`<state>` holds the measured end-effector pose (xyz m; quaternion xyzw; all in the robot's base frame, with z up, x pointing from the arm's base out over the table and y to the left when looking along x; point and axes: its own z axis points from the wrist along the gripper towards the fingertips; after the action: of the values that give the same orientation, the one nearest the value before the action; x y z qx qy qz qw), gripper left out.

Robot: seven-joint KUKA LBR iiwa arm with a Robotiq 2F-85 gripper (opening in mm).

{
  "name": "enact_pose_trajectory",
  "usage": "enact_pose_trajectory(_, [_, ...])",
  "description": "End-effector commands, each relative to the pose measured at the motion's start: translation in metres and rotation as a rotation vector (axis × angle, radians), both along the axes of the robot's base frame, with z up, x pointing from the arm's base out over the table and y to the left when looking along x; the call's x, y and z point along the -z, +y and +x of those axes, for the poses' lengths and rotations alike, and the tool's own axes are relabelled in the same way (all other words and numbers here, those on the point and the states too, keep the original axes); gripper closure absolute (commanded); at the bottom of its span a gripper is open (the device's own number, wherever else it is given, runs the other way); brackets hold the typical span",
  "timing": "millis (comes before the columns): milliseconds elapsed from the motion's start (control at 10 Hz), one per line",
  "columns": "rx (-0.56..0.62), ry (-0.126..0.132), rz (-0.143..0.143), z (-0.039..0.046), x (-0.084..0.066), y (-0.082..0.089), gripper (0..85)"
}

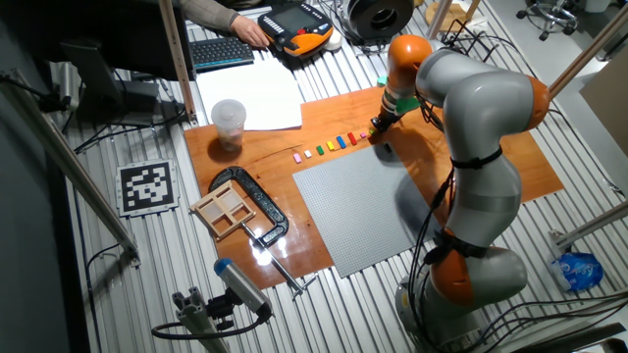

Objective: Build with small Lego blocks

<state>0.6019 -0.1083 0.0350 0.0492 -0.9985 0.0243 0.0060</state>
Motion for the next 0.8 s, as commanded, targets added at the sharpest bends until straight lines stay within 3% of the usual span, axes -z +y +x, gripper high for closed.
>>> enact_pose_trajectory(0, [0.0,0.004,0.003,-0.0006,-0.001,0.0,85.0])
enact_pose_trajectory(300, [0.02,0.007,0.0,-0.0092,-0.008,0.006,85.0])
enact_pose_trajectory(700, [0.047,0.009,0.001,-0.0301,-0.015,0.017,85.0])
